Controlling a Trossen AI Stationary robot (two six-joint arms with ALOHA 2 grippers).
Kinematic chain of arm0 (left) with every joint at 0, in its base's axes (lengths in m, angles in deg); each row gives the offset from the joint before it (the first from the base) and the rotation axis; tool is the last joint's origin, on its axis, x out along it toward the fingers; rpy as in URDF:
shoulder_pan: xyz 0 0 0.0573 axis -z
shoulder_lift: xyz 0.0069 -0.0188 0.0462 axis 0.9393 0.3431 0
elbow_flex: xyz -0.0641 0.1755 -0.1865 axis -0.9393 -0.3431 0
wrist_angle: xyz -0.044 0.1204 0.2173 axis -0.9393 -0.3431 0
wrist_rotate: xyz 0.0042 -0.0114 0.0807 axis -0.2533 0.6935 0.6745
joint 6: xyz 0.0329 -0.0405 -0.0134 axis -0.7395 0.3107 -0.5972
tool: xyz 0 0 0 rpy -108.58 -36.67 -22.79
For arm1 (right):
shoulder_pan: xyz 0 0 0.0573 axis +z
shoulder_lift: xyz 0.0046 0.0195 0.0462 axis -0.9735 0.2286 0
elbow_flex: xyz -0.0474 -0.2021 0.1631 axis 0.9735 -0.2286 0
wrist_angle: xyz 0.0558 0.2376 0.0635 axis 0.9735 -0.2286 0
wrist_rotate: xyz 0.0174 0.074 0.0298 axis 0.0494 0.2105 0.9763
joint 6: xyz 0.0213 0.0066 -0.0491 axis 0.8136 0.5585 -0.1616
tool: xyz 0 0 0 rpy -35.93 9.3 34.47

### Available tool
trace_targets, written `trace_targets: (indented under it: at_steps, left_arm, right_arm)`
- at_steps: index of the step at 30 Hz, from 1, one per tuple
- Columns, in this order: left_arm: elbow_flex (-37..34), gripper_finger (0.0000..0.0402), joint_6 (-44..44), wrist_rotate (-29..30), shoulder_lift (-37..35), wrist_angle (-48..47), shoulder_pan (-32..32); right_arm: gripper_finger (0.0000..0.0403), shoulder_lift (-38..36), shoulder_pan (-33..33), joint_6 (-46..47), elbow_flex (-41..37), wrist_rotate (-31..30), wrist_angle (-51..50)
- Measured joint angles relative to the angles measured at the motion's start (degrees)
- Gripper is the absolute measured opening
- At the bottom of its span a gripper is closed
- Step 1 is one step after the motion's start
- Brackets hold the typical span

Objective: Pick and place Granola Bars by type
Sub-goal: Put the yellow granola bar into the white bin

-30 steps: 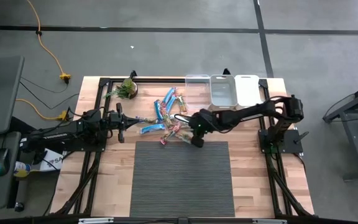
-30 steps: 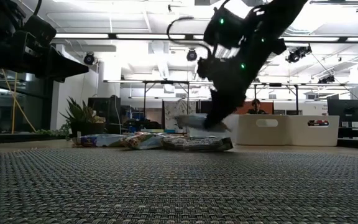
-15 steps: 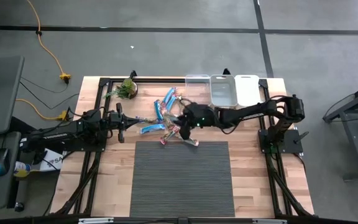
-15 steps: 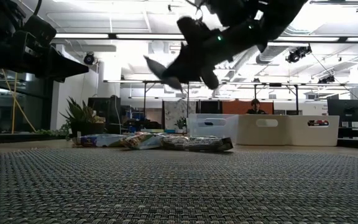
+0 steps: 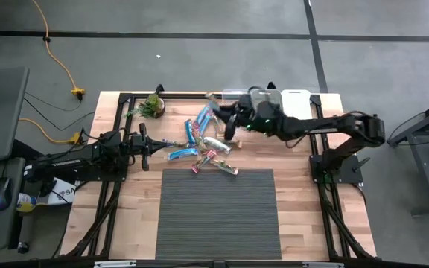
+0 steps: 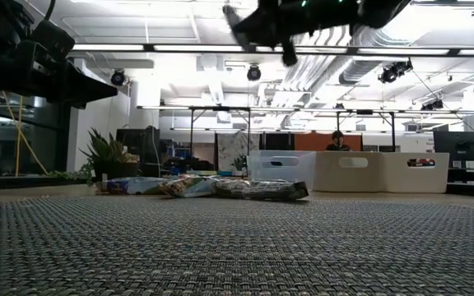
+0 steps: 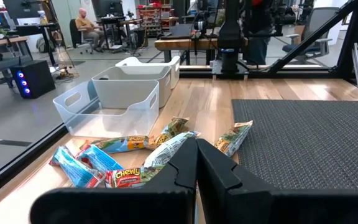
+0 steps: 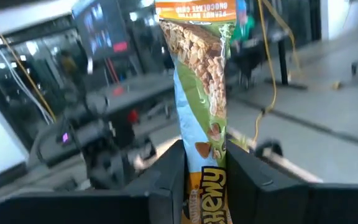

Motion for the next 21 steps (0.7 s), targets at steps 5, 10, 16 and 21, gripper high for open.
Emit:
trace_targets:
  at_steps: [5,10,16,21]
  left_arm:
    - [0.0,0.0001,0.0,0.0,0.0,0.0,0.0]
    - [0.0,0.0001,0.0,0.0,0.0,0.0,0.0]
    - [0.0,0.0001,0.0,0.0,0.0,0.0,0.0]
    - [0.0,0.0001,0.0,0.0,0.0,0.0,0.0]
  right_arm:
    - [0.0075,-7.5,-1.0,-3.4,0.0,0.1,0.0]
    - [0.0075,-14.9,-0.7,-10.6,0.3,0.1,-0.1]
    - [0.0075,-19.1,-0.4,-15.7,2.5,0.1,-2.0]
    - [0.0076,-19.4,-0.4,-20.9,7.3,-1.9,-7.8]
